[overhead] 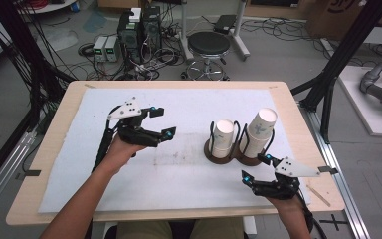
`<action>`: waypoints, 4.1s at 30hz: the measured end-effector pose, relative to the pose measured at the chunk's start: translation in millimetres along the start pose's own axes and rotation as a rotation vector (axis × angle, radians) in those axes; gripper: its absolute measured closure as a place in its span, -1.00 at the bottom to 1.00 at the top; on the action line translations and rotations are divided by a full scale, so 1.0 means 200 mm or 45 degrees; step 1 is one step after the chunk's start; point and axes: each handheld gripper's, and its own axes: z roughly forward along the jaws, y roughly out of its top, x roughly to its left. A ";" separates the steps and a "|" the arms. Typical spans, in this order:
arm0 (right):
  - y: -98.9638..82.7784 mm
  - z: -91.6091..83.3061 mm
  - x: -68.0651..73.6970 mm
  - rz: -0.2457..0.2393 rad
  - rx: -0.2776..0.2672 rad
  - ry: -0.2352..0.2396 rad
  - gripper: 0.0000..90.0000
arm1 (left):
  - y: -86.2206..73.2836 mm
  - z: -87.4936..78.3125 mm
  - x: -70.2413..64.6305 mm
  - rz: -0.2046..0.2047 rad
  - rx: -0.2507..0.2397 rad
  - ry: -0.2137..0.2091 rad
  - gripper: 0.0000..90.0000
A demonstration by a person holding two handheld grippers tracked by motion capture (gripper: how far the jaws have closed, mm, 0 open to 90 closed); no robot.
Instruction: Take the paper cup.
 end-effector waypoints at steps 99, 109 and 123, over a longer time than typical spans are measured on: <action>0.01 0.01 0.02 0.009 -0.023 0.051 -0.55 | 0.43 0.34 -0.07 0.022 0.015 -0.147 -0.17; 0.03 0.05 0.03 -0.001 -0.017 0.069 -0.55 | 0.27 0.02 -0.01 -0.012 -0.001 -0.057 -0.17; 0.07 0.09 0.06 -0.014 -0.015 0.106 -0.55 | 0.10 -0.20 0.01 -0.021 -0.004 0.015 -0.17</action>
